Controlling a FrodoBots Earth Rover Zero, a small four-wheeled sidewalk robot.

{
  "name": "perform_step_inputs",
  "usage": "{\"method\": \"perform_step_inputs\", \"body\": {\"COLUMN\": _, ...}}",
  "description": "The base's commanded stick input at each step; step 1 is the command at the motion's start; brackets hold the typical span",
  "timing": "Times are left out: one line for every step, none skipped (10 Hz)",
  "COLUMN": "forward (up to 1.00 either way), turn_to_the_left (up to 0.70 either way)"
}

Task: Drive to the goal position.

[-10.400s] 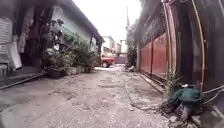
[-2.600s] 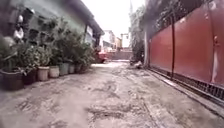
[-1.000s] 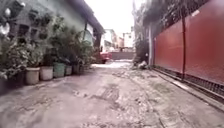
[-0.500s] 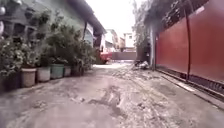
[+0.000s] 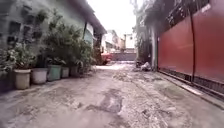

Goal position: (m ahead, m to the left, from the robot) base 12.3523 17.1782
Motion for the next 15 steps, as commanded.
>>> {"method": "perform_step_inputs", "body": {"forward": 0.30, "turn_to_the_left": 0.00}}
{"method": "perform_step_inputs", "body": {"forward": 0.30, "turn_to_the_left": 0.00}}
{"method": "perform_step_inputs", "body": {"forward": 0.30, "turn_to_the_left": 0.00}}
{"method": "perform_step_inputs", "body": {"forward": 0.30, "turn_to_the_left": 0.07}}
{"method": "perform_step_inputs", "body": {"forward": 0.30, "turn_to_the_left": 0.19}}
{"method": "perform_step_inputs", "body": {"forward": 0.30, "turn_to_the_left": 0.00}}
{"method": "perform_step_inputs", "body": {"forward": 0.30, "turn_to_the_left": 0.00}}
{"method": "perform_step_inputs", "body": {"forward": 0.30, "turn_to_the_left": 0.00}}
{"method": "perform_step_inputs", "body": {"forward": 0.30, "turn_to_the_left": 0.00}}
{"method": "perform_step_inputs", "body": {"forward": 0.30, "turn_to_the_left": 0.00}}
{"method": "perform_step_inputs", "body": {"forward": 0.30, "turn_to_the_left": 0.00}}
{"method": "perform_step_inputs", "body": {"forward": 0.30, "turn_to_the_left": 0.00}}
{"method": "perform_step_inputs", "body": {"forward": 0.30, "turn_to_the_left": 0.00}}
{"method": "perform_step_inputs", "body": {"forward": 0.30, "turn_to_the_left": 0.00}}
{"method": "perform_step_inputs", "body": {"forward": 0.30, "turn_to_the_left": 0.00}}
